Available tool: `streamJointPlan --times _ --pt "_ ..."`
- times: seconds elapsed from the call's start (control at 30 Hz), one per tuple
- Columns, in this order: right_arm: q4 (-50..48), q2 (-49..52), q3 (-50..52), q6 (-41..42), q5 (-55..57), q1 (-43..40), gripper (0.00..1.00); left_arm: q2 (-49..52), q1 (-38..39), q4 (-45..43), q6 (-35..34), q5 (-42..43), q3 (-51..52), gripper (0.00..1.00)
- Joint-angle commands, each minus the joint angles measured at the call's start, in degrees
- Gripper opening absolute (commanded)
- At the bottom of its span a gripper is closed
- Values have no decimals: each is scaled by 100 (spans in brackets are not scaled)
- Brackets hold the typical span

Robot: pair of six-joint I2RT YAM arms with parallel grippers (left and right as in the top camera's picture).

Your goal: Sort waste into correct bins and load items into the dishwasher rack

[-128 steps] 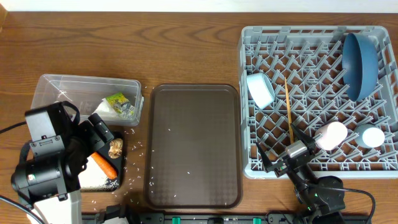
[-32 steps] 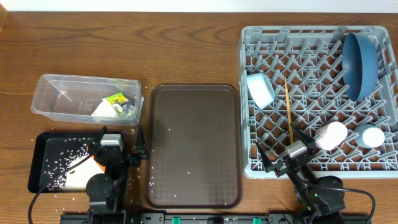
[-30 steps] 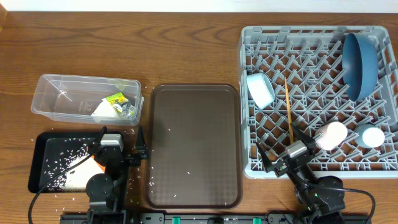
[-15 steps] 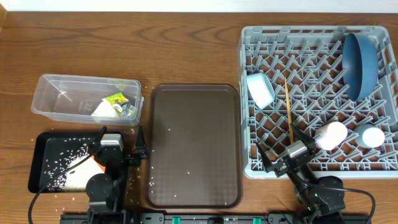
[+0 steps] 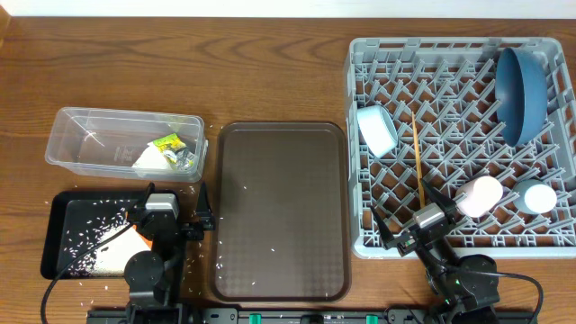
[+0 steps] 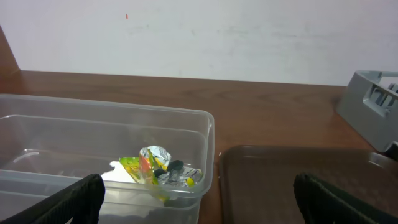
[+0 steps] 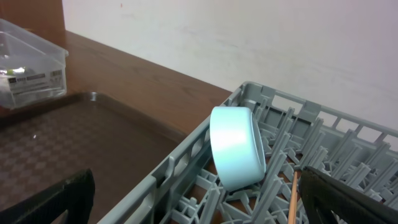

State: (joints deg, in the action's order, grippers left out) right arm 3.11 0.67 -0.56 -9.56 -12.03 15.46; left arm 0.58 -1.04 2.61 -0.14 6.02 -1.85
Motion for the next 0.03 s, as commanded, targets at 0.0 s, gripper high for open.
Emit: streamJointPlan --times 0.0 --pt "-13 -35 26 -79 -42 -79 99 -35 22 72 13 39 162 98"
